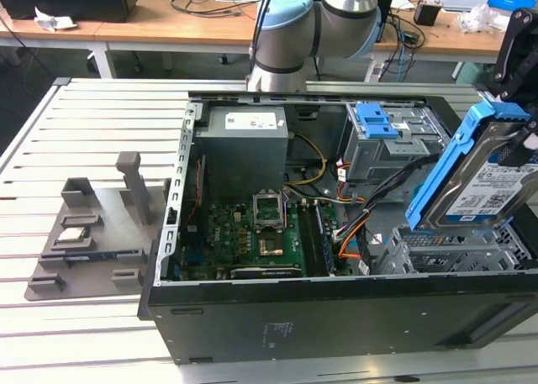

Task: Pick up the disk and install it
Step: 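Pick up the disk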

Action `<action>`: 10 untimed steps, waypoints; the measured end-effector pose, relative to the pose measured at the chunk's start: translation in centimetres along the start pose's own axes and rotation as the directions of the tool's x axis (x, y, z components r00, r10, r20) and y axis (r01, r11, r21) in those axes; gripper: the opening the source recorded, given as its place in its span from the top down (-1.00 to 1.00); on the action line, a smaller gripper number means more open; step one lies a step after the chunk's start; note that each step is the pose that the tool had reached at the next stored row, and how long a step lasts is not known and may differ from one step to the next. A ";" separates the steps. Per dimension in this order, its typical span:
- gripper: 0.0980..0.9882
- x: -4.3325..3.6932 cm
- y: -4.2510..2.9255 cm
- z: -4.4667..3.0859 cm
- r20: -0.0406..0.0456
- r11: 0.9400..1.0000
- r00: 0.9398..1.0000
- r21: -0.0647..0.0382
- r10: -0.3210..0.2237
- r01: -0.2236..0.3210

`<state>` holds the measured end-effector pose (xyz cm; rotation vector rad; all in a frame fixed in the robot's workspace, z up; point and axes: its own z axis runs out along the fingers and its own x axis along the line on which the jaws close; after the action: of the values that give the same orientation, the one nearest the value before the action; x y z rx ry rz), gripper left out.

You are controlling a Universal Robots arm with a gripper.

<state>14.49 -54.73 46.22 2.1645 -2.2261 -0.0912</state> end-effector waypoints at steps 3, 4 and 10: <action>0.40 -0.05 -0.24 0.15 0.000 1.000 1.000 0.000 0.000 0.000; 0.40 -0.05 -0.24 0.16 0.000 1.000 1.000 0.000 0.000 0.000; 0.40 -0.05 -0.27 0.18 0.000 1.000 1.000 0.000 0.000 0.000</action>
<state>14.74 -54.69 46.03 2.1643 -2.2263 -0.0912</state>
